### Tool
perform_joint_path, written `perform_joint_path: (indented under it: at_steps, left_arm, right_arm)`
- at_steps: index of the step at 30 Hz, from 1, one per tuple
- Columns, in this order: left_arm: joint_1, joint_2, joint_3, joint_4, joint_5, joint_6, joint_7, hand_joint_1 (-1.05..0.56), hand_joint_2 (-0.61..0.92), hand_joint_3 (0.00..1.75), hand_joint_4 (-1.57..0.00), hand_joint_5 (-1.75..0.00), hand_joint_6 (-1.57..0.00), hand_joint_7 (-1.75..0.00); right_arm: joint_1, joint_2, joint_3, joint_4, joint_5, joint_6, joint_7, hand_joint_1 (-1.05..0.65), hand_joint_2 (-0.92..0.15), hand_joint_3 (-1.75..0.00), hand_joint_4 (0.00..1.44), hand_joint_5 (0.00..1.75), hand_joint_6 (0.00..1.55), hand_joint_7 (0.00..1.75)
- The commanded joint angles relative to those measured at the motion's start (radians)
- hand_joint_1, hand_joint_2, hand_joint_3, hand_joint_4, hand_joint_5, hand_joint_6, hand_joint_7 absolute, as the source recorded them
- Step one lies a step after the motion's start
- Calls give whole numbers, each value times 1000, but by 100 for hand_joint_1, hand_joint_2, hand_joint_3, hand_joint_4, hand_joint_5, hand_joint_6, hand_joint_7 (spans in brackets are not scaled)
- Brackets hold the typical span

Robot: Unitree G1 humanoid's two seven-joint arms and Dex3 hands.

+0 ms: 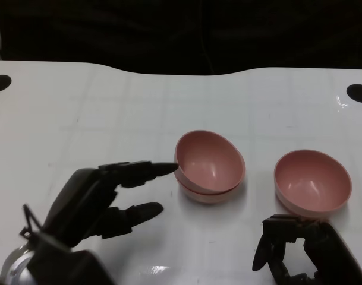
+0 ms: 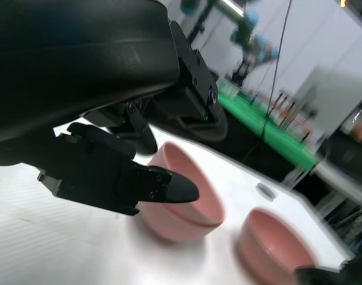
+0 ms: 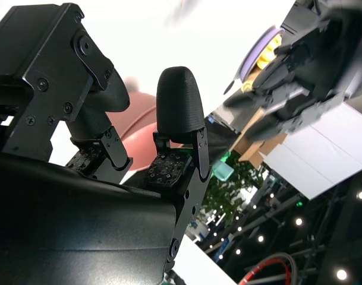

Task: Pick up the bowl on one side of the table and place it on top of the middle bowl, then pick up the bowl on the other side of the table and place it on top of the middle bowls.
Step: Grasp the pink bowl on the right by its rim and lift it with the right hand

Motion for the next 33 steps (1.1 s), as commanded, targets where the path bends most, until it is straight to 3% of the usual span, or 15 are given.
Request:
perform_joint_path:
  at_steps: [1, 2, 3, 4, 6, 7, 10, 15, 17, 20, 23, 27, 29, 33]
  left_arm:
    - [31, -11, 43, 70, -91, -90, -7, -7, 75, 62, -82, -122, -106, -38]
    - [38, -14, 50, 85, -110, -103, -17, -5, 68, 79, -82, -130, -103, -50]
    - [44, -16, 56, 97, -123, -113, -24, -2, 59, 102, -85, -142, -99, -75]
    - [47, -18, 60, 105, -131, -120, -30, 0, 54, 112, -86, -147, -95, -89]
    - [54, -28, 72, 126, -128, -152, -20, 2, 48, 124, -88, -153, -93, -106]
    - [59, -35, 79, 139, -121, -173, -10, 4, 41, 137, -89, -160, -91, -123]
    - [74, -58, 97, 156, -104, -204, 4, 5, 32, 153, -90, -170, -88, -146]
    - [96, -86, 114, 165, -121, -211, -15, 2, 26, 163, -93, -175, -84, -157]
    - [106, -93, 114, 169, -153, -194, -41, 3, 28, 161, -92, -175, -83, -161]
    - [112, -99, 116, 170, -185, -176, -67, 3, 31, 157, -92, -175, -80, -166]
    - [113, -106, 118, 170, -204, -169, -85, 2, 32, 156, -93, -175, -80, -167]
    - [110, -111, 124, 175, -209, -165, -98, 3, 34, 152, -93, -175, -79, -167]
    - [108, -111, 127, 179, -213, -166, -107, 2, 34, 152, -93, -175, -79, -167]
    - [102, -108, 130, 186, -220, -163, -124, 3, 33, 153, -93, -175, -79, -166]
  right_arm:
    - [16, -22, -8, -18, 20, 3, 10, 18, -16, -162, 94, 166, 95, 131]
    - [16, -22, -9, -20, 21, 4, 11, 18, -16, -162, 94, 167, 95, 131]
    - [17, -23, -10, -21, 20, 4, 11, 17, -16, -161, 94, 167, 95, 131]
    - [17, -23, -11, -22, 19, 4, 11, 17, -16, -161, 93, 167, 95, 131]
    - [17, -25, -13, -22, 20, 5, 12, 17, -16, -161, 93, 168, 95, 131]
    - [17, -27, -14, -22, 20, 5, 12, 17, -16, -161, 93, 168, 95, 131]
    - [17, -32, -19, -22, 24, 7, 15, 17, -16, -160, 92, 167, 94, 132]
    - [16, -36, -24, -17, 40, 11, 20, 17, -20, -157, 91, 165, 93, 128]
    - [22, -36, -33, -27, 52, 30, 21, 17, -30, -140, 88, 153, 90, 108]
    - [27, -35, -49, -44, 50, 50, 15, 15, -37, -119, 84, 131, 87, 84]
    - [33, -33, -62, -72, 41, 76, 12, 13, -40, -109, 82, 122, 86, 74]
    - [65, -27, -95, -203, -6, 208, 0, -7, -61, -54, 67, 107, 78, 48]
    - [82, -20, -111, -275, -42, 290, -7, -20, -75, -20, 64, 83, 73, 36]
    - [109, -16, -126, -410, -139, 454, -20, -30, -80, -2, 56, 61, 63, 20]
